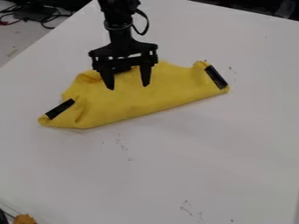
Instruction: Move the cloth from top to bottom
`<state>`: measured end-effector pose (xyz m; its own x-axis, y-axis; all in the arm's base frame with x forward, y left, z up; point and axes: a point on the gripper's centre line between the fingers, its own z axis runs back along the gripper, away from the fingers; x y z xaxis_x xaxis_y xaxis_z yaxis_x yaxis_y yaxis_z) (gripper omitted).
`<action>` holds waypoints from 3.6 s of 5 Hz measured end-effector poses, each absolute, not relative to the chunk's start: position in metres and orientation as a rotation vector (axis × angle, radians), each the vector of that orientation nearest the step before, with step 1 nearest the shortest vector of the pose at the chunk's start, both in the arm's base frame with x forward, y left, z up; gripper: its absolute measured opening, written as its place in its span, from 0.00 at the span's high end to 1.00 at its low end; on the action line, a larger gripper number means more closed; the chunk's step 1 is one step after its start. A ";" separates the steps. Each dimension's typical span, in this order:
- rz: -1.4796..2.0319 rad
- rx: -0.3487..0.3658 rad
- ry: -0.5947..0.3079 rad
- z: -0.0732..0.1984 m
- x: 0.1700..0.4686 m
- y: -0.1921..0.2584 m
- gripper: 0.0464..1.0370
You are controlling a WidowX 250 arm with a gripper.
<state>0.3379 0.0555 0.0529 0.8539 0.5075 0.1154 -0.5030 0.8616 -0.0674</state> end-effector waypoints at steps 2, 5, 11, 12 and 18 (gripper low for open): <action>0.571 -0.014 -0.072 0.019 0.360 0.073 0.04; 0.556 -0.098 -0.086 0.003 0.341 0.062 0.04; 0.109 -0.038 0.159 -0.002 0.259 0.039 0.04; 0.017 -0.041 0.141 -0.003 0.242 0.037 0.04; -0.149 0.049 0.200 0.020 0.187 0.040 0.04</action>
<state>0.1875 0.0400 0.0196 0.9691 -0.1425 -0.2016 0.1523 0.9878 0.0337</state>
